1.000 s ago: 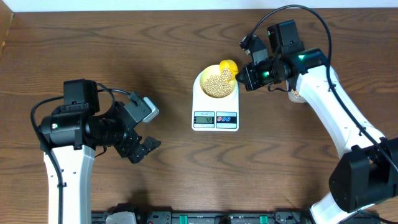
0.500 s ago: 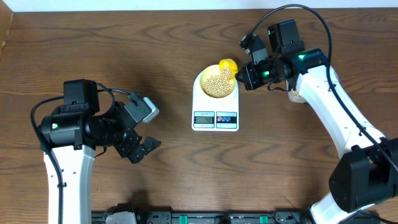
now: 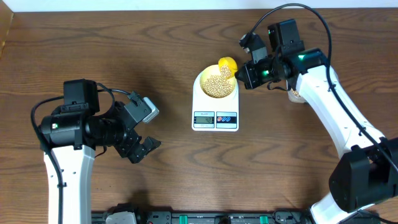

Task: Scoop item into bowl and weigh 50g on scale

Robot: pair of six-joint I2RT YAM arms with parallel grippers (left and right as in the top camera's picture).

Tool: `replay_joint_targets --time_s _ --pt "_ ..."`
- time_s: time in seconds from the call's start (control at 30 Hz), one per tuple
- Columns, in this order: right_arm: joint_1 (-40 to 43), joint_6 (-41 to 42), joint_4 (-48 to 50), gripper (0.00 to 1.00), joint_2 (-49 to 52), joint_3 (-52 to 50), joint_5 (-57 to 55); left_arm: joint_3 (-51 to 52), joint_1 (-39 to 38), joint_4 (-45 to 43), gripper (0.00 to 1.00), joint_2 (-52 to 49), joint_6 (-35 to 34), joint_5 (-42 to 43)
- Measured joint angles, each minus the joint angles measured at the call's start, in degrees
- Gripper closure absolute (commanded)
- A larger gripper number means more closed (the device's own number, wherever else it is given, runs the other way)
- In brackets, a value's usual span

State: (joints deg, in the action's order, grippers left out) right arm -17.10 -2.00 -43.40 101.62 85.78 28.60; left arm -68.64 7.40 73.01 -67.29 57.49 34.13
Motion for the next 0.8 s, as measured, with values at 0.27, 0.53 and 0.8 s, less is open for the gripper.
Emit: replay_joint_targets --time_s 0.27,0.53,0.8 --pt "0.0 0.0 0.0 0.99 0.0 0.0 -0.2 0.0 0.0 0.0 0.02 0.0 0.0 0.0" --pt "-0.3 0.0 0.1 0.99 0.0 0.0 -1.7 0.0 0.0 0.0 0.02 0.0 0.0 0.0" --pt "-0.5 0.0 0.5 0.99 0.0 0.0 -1.5 0.0 0.0 0.0 0.02 0.0 0.0 0.0"
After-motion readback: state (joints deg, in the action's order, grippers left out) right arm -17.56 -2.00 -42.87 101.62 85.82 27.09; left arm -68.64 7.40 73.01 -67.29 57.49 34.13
